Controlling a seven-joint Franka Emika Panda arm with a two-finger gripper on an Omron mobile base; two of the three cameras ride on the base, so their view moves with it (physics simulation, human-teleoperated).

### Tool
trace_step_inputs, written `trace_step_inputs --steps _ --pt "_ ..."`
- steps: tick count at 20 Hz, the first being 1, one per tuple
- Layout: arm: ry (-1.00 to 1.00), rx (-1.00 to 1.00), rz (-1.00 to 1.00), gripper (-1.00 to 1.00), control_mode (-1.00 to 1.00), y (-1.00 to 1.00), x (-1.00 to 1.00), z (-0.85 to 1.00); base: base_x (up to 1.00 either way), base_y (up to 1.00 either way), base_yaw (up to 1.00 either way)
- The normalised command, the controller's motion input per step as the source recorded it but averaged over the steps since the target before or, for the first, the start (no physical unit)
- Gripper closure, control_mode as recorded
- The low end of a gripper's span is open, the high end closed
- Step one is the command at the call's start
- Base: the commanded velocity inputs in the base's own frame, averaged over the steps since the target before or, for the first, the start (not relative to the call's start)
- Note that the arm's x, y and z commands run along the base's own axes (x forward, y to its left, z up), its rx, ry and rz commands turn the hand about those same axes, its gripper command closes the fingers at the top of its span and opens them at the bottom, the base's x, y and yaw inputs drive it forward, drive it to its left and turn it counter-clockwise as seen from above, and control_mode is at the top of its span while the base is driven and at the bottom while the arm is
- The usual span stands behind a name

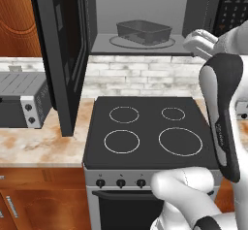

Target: Place the tupperware containing the steak and garlic meal in the microwave. Close the microwave door and press the start button to reheat the meal.

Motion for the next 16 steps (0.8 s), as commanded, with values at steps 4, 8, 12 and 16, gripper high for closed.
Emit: trace_step_inputs --steps 4,8,12,16 --pt "0.18 -0.01 0.29 -1.0 -1.0 0.26 -0.59 0.0 0.0 0.0 0.0" --pt "0.1 -0.06 0.25 -1.0 -1.0 0.48 -0.48 0.0 0.0 0.0 0.0" --pt "-0.03 -0.09 0.17 -1.0 -1.0 0.5 -0.17 -0.18 0.0 0.0 0.0" --pt "-0.19 -0.16 0.05 -1.0 -1.0 0.22 0.0 -0.31 0.0 0.0 0.0"
